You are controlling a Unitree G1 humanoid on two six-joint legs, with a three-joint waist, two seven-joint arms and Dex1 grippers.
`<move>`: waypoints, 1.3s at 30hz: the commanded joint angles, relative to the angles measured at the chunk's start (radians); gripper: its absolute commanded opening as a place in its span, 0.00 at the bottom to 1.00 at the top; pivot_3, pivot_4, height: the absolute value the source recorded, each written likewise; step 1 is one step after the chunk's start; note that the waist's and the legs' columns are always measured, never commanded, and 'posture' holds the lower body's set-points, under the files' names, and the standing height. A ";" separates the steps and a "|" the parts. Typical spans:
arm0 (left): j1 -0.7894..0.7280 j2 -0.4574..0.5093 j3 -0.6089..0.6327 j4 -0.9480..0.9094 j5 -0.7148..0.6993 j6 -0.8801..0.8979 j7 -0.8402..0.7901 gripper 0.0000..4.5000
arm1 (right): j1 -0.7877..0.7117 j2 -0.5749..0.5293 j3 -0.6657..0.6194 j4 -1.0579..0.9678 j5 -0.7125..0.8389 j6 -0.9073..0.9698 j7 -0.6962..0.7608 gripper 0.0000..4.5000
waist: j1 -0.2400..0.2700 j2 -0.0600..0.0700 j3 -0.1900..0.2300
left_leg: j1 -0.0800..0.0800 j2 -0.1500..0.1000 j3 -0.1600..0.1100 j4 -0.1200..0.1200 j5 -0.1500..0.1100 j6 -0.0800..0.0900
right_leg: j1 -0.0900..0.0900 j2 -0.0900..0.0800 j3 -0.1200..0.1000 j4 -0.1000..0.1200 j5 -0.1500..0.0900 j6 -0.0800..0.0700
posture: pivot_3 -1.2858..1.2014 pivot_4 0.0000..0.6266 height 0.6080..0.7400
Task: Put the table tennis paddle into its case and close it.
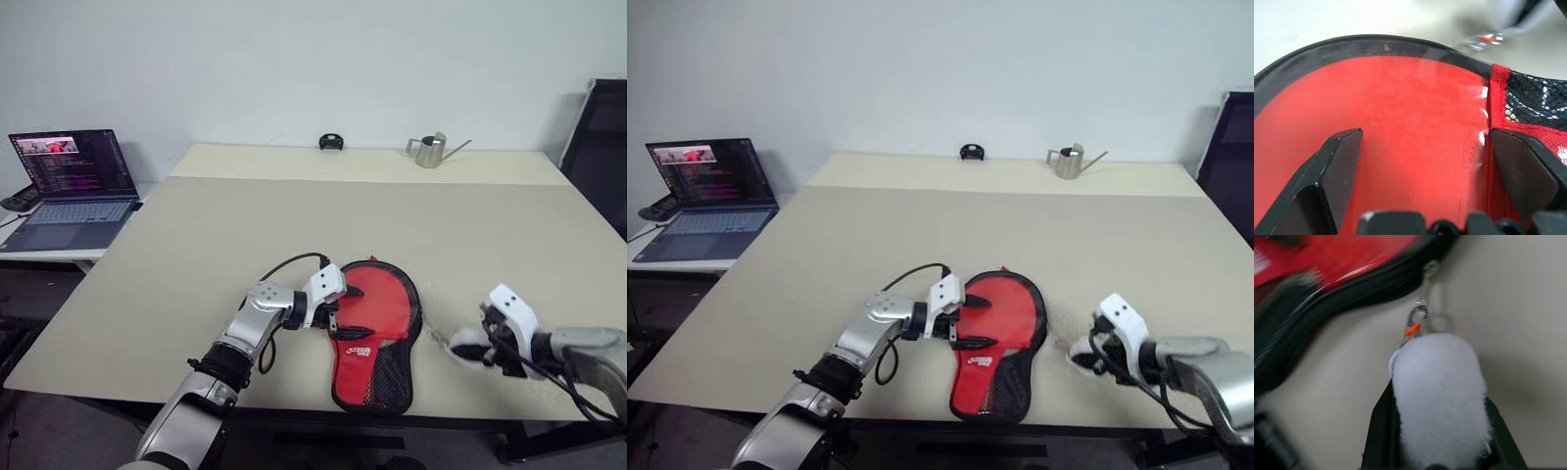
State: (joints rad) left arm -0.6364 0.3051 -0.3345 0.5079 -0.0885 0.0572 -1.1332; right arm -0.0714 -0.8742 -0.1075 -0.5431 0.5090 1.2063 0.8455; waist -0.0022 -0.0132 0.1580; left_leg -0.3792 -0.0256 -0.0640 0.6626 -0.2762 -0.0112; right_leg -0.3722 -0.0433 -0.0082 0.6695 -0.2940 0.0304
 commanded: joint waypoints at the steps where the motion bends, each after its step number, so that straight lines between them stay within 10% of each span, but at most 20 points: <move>1: 0.052 0.012 -0.093 0.083 0.093 0.028 -0.030 1.00 | 0.053 -0.059 -0.011 -0.090 0.076 -0.023 0.073 0.10 | 0.000 0.000 -0.001 | 0.000 0.000 -0.001 0.000 0.000 0.000 | 0.001 0.000 -0.001 -0.002 0.000 0.000 | 0.52 0.24 1.00; 35: 0.038 -0.008 -0.093 0.085 0.100 0.040 -0.013 1.00 | 0.154 -0.085 0.327 -0.236 0.156 -0.245 0.099 0.10 | 0.005 -0.008 -0.007 | -0.001 0.001 -0.005 -0.001 -0.004 0.002 | 0.005 0.002 -0.004 -0.010 -0.001 0.002 | 0.52 0.24 1.00; 39: 0.037 -0.014 -0.092 0.086 0.100 0.040 -0.010 1.00 | 0.150 -0.067 0.359 -0.155 0.103 -0.297 0.088 0.39 | 0.005 -0.009 -0.008 | -0.001 0.001 -0.005 0.000 -0.004 0.002 | 0.005 0.002 -0.004 -0.010 -0.001 0.002 | 0.52 0.24 1.00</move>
State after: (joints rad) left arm -0.6463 0.2873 -0.3491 0.5190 -0.0745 0.0590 -1.1435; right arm 0.0781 -0.9476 0.2386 -0.7045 0.6238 0.9415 0.9227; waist 0.0025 -0.0218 0.1502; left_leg -0.3798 -0.0247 -0.0687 0.6623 -0.2802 -0.0089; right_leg -0.3671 -0.0412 -0.0119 0.6597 -0.2951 0.0320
